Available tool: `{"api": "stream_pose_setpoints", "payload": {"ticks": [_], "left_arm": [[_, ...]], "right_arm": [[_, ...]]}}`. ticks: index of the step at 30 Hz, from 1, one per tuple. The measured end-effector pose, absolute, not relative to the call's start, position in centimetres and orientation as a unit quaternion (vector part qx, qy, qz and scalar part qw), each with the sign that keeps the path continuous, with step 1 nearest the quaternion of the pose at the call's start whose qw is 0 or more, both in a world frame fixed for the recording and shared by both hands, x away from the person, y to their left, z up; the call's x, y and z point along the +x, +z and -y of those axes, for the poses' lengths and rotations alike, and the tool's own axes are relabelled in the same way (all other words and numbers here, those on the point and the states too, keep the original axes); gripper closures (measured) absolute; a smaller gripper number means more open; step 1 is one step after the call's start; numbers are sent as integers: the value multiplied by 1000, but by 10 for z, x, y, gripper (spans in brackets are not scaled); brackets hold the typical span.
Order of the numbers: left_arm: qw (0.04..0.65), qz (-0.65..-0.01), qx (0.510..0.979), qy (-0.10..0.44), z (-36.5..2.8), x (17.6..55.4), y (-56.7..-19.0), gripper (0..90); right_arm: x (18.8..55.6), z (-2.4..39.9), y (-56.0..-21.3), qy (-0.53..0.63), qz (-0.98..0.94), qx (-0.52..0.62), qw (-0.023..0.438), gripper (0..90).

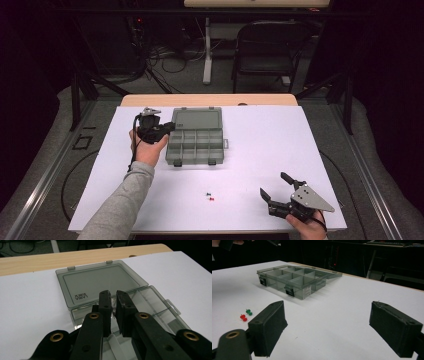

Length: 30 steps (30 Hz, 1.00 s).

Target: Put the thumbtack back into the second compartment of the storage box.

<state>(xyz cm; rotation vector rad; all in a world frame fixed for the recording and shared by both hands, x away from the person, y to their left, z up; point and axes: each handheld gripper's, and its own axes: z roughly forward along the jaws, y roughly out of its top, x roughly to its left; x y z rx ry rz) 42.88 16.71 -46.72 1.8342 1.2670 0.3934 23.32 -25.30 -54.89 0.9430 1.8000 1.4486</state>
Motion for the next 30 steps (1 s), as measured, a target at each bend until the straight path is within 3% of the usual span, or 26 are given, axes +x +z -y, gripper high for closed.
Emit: {"api": "stream_pose_setpoints", "payload": {"ticks": [30], "left_arm": [[353,-545,745,152,-149,458,-513,830]], "right_arm": [[233,253,-549,551,-687,355,314,133]]}}
